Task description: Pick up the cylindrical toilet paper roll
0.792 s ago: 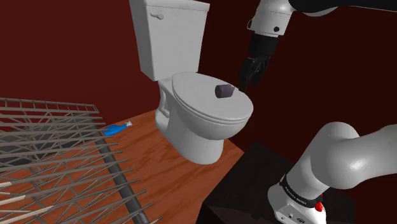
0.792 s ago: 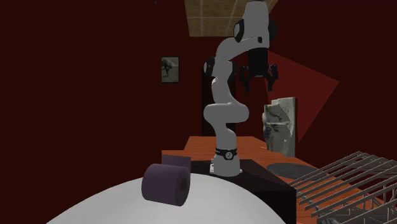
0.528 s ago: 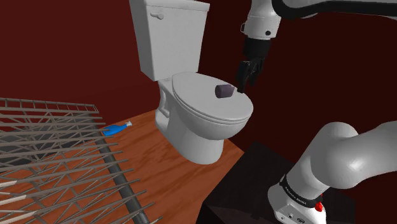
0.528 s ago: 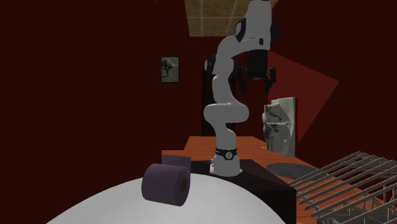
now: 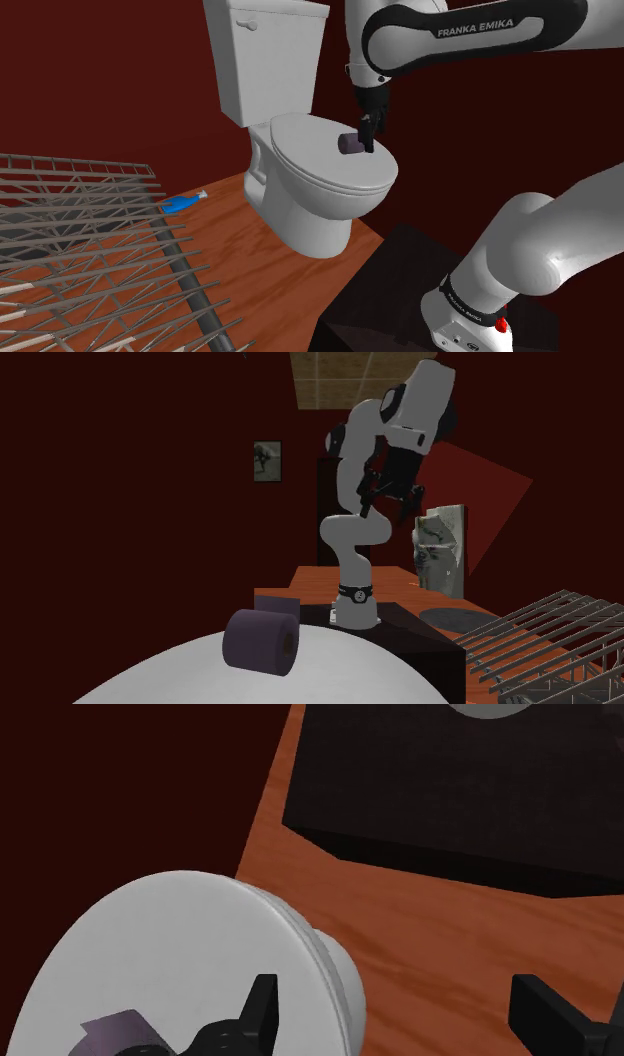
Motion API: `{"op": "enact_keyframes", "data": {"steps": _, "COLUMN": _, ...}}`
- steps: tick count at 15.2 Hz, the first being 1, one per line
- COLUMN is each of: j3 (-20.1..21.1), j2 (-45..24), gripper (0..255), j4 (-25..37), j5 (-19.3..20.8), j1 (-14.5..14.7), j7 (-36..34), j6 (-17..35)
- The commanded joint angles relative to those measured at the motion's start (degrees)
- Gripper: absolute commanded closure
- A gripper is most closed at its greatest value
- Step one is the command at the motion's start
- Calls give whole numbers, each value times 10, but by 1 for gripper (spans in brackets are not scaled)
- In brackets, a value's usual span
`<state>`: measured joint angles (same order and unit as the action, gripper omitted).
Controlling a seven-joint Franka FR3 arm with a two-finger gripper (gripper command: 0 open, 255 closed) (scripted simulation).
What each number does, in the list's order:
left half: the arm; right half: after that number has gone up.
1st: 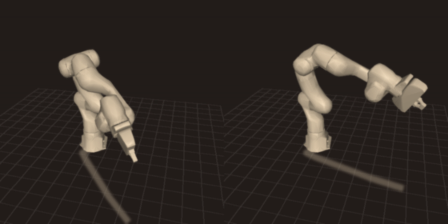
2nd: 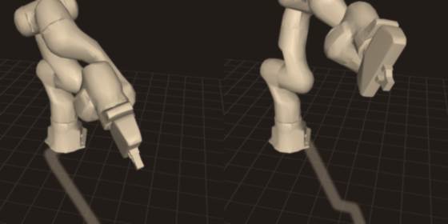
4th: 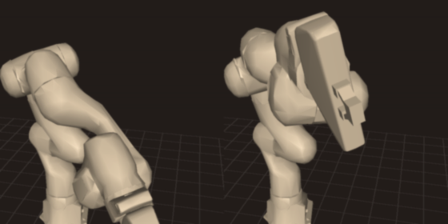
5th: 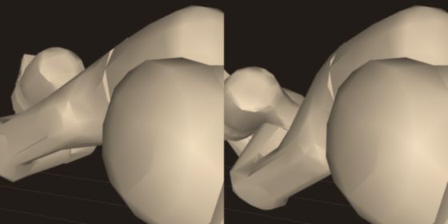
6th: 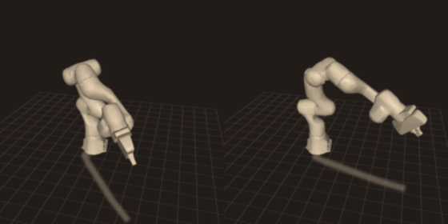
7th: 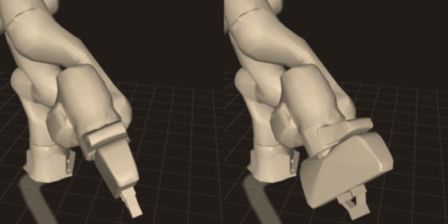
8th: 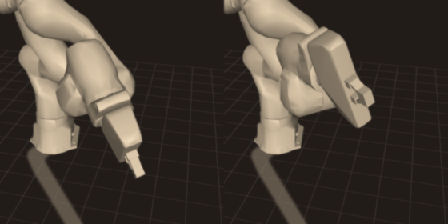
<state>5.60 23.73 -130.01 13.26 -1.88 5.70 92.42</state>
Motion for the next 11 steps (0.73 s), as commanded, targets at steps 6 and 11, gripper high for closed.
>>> {"op": "enact_keyframes", "data": {"steps": 6, "j3": 12, "j2": -143, "gripper": 0, "j4": 45, "j5": 159, "j1": -21, "j7": 32, "j6": 28}}
{"op": "enact_keyframes", "data": {"steps": 11, "j3": 12, "j2": -244, "gripper": 0, "j4": 89, "j5": 281, "j1": -30, "j7": 45, "j6": 34}}
